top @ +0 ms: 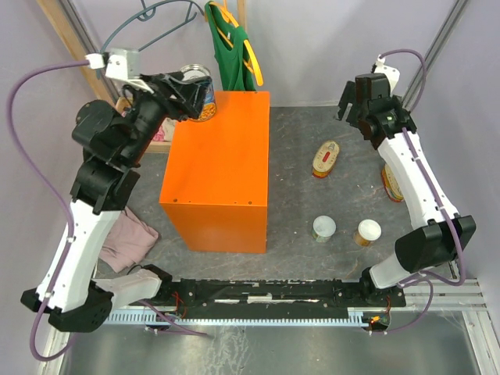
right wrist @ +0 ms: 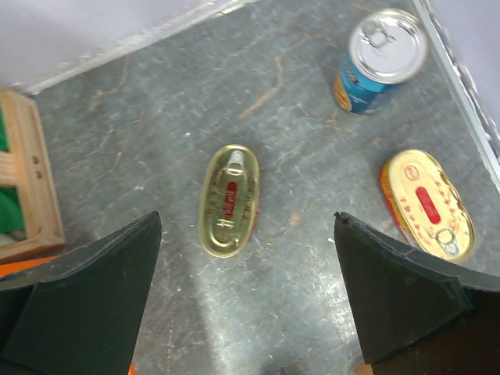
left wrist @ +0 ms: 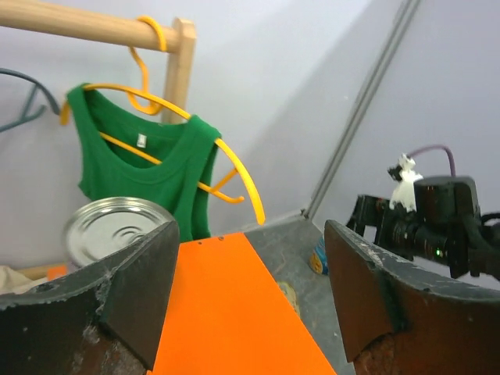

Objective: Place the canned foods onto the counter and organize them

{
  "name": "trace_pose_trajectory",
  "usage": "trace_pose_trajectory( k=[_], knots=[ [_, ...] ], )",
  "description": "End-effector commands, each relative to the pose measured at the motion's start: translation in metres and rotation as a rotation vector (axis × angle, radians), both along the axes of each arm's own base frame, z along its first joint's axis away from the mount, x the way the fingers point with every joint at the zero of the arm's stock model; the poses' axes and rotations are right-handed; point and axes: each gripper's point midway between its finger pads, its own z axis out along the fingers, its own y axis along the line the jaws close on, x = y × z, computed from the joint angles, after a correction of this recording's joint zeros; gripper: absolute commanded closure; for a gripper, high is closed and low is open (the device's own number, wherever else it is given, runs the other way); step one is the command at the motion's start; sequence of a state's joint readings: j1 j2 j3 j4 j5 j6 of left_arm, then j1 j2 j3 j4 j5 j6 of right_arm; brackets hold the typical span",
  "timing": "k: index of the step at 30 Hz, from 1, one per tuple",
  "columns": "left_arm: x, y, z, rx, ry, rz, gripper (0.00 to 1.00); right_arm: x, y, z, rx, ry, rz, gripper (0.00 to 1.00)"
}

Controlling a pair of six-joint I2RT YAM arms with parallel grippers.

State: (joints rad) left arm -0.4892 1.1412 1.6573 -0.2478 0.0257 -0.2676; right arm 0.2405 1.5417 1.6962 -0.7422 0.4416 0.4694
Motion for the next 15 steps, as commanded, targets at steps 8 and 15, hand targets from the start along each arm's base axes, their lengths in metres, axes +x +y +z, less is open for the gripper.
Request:
trace_pose_trajectory(
  k=[8, 15],
  knots=[
    [-0.011, 0.040, 0.007, -0.116, 0.061, 0.163, 0.10, 0.002, -0.064, -0.029, 0.086, 0.013, -0.355, 0.01],
    [-0.017, 0.037, -0.014, -0.129, 0.122, 0.131, 0.01, 0.027, -0.071, -0.057, 0.095, 0.014, -0.446, 0.00]
  ],
)
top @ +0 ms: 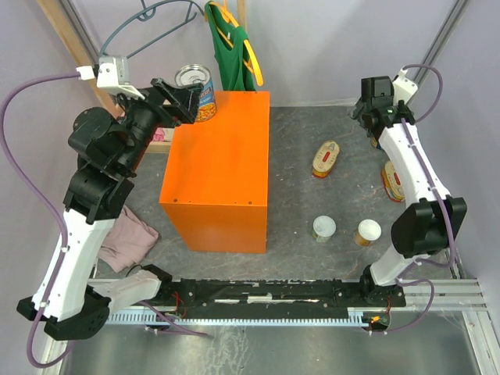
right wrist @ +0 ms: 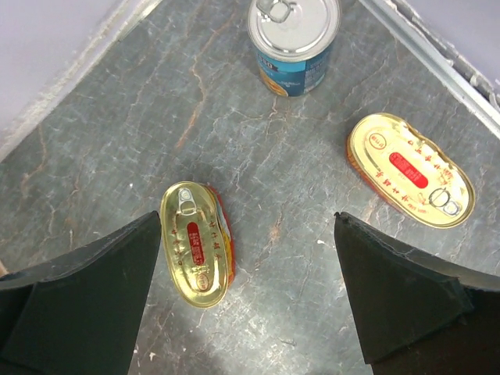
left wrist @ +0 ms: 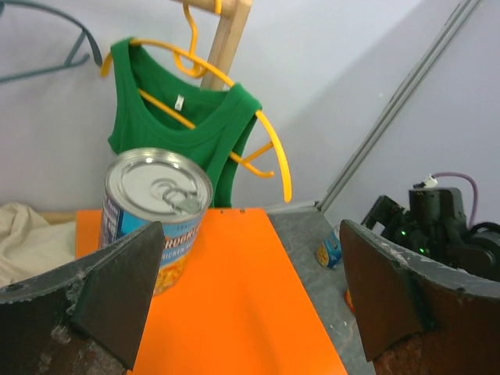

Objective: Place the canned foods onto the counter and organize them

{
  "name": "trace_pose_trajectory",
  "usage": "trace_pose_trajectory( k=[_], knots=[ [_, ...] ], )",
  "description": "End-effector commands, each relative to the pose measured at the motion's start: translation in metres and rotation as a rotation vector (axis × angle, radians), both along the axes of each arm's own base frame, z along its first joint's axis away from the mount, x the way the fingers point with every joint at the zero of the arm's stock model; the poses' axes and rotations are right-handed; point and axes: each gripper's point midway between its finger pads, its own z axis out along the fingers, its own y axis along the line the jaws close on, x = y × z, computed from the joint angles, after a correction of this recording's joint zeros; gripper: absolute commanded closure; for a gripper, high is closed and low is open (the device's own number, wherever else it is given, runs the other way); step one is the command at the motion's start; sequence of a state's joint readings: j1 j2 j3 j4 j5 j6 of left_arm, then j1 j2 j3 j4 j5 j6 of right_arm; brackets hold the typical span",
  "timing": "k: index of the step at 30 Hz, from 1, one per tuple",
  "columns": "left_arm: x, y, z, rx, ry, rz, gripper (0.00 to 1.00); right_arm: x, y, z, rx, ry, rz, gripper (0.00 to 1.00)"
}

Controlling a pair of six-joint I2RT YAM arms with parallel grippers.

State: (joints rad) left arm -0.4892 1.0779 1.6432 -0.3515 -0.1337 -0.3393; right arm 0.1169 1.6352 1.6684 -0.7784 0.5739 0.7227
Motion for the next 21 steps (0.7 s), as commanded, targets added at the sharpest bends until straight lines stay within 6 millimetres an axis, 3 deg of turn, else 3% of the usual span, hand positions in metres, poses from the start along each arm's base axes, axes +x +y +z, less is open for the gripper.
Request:
trace_pose_trajectory(
  k=[1, 11, 15, 21],
  knots=[
    [-0.011, 0.004, -0.005, -0.059, 0.026, -0.006, 0.01, 0.020, -0.008, -0.013, -0.018, -0.017, -0.092, 0.01],
    [-0.005, 0.004, -0.018, -0.060, 0.042, 0.008, 0.01, 0.069, -0.057, -0.044, -0.096, 0.070, -0.140, 0.00],
    [-0.003, 0.003, -0.016, -0.062, 0.029, 0.008, 0.01, 0.081, -0.071, -0.058, -0.097, 0.095, -0.158, 0.00],
    [-0.004, 0.003, -0.006, -0.075, 0.001, 0.003, 0.01, 0.103, -0.089, -0.059, -0.094, 0.084, -0.155, 0.00]
  ],
)
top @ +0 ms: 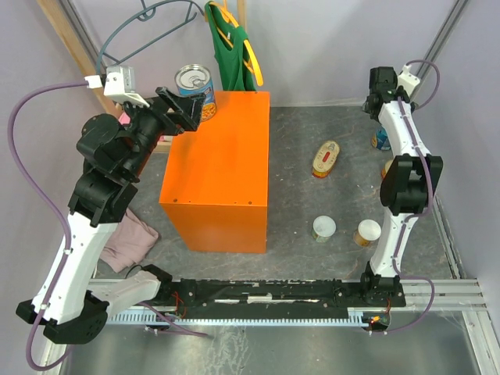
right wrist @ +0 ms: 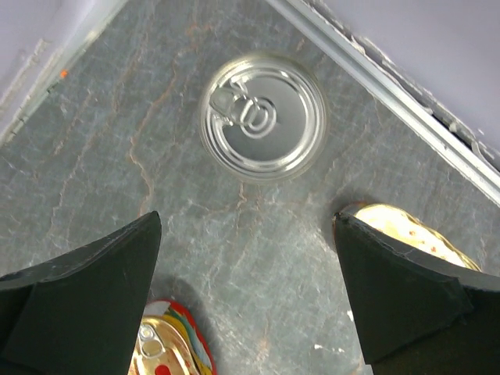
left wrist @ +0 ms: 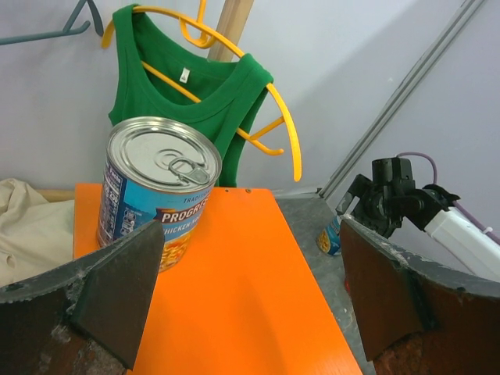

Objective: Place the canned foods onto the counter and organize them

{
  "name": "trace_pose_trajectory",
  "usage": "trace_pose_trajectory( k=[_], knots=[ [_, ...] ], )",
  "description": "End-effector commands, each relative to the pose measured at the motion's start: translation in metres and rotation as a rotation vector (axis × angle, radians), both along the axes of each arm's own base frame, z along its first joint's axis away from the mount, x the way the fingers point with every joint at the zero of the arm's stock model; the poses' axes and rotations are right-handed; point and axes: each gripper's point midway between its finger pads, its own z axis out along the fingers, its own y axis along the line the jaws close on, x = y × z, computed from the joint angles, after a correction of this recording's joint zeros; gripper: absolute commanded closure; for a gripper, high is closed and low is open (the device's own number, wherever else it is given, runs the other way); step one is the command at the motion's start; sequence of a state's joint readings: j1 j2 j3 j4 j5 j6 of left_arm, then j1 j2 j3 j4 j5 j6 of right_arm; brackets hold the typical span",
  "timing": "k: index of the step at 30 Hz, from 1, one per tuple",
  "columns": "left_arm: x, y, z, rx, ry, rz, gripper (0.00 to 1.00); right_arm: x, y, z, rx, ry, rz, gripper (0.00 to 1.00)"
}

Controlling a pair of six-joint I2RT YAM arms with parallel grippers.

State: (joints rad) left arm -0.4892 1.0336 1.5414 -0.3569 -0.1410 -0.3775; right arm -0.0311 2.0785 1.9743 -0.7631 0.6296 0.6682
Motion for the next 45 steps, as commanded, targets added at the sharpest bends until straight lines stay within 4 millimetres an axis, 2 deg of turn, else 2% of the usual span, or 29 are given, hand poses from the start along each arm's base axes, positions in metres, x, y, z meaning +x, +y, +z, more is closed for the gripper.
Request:
trace_pose_trajectory(
  k=[1, 8, 18, 27, 45],
  knots=[
    [-0.004, 0.003, 0.024, -0.067, -0.067, 0.008, 0.01, 0.023, -0.015, 0.019, -0.020, -0.057, 0.000, 0.00],
    [-0.001, 0.002, 0.020, -0.064, -0.057, 0.010, 0.01, 0.031, -0.027, 0.004, 0.001, -0.048, -0.016, 0.01],
    [-0.003, 0.005, 0.028, -0.060, -0.078, 0.016, 0.01, 0.039, -0.035, -0.008, 0.004, -0.032, -0.020, 0.00],
    [0.001, 0.003, 0.033, -0.040, -0.088, 0.019, 0.01, 0.038, -0.044, -0.019, 0.016, -0.011, -0.035, 0.00],
    [0.007, 0.002, 0.036, -0.023, -0.107, 0.026, 0.01, 0.037, -0.056, -0.026, 0.017, 0.010, -0.045, 0.00]
  ],
)
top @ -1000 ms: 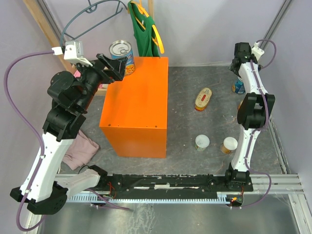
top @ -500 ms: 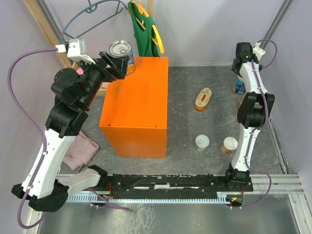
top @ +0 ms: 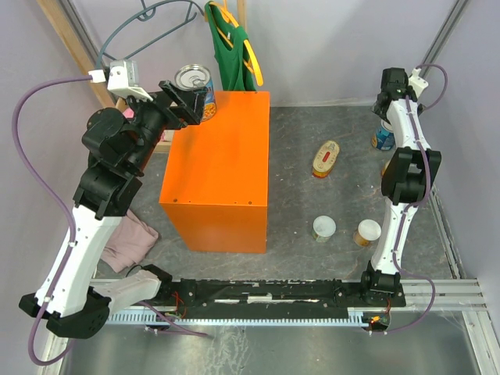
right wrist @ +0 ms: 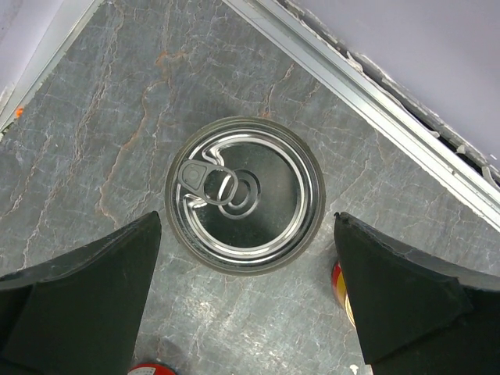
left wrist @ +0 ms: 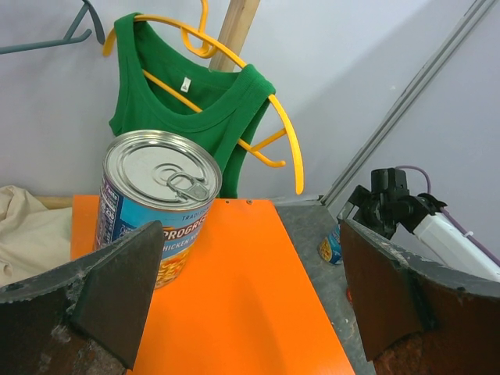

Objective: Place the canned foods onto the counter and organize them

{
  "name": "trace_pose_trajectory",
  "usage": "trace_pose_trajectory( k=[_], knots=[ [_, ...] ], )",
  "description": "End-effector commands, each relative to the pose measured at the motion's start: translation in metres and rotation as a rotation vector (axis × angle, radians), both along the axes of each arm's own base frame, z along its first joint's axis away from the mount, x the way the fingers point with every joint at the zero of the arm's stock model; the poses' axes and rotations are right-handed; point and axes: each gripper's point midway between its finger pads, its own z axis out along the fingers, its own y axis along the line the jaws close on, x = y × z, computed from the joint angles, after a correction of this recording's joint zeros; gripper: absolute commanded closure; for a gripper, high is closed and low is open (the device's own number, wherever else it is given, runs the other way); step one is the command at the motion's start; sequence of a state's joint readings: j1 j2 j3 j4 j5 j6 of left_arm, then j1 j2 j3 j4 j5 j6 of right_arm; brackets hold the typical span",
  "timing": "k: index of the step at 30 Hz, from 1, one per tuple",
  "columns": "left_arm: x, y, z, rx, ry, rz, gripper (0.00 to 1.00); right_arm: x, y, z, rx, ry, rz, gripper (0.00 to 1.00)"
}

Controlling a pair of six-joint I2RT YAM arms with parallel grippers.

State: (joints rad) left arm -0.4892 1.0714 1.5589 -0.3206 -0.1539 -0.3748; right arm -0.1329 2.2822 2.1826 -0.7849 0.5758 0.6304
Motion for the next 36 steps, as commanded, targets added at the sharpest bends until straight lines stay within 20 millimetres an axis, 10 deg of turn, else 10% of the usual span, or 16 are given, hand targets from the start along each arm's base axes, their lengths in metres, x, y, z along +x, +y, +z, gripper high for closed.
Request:
trace_pose_trajectory(
  k=[1, 36],
  knots=[
    [-0.004, 0.005, 0.031, -0.014, -0.093, 0.014, 0.01, 0.007, -0.005, 0.009, -0.007, -0.027, -0.002, 0.00],
    [0.013, -0.004, 0.020, 0.001, -0.069, 0.015, 0.01, 0.018, -0.017, -0.029, 0.039, 0.002, -0.004, 0.01]
  ],
)
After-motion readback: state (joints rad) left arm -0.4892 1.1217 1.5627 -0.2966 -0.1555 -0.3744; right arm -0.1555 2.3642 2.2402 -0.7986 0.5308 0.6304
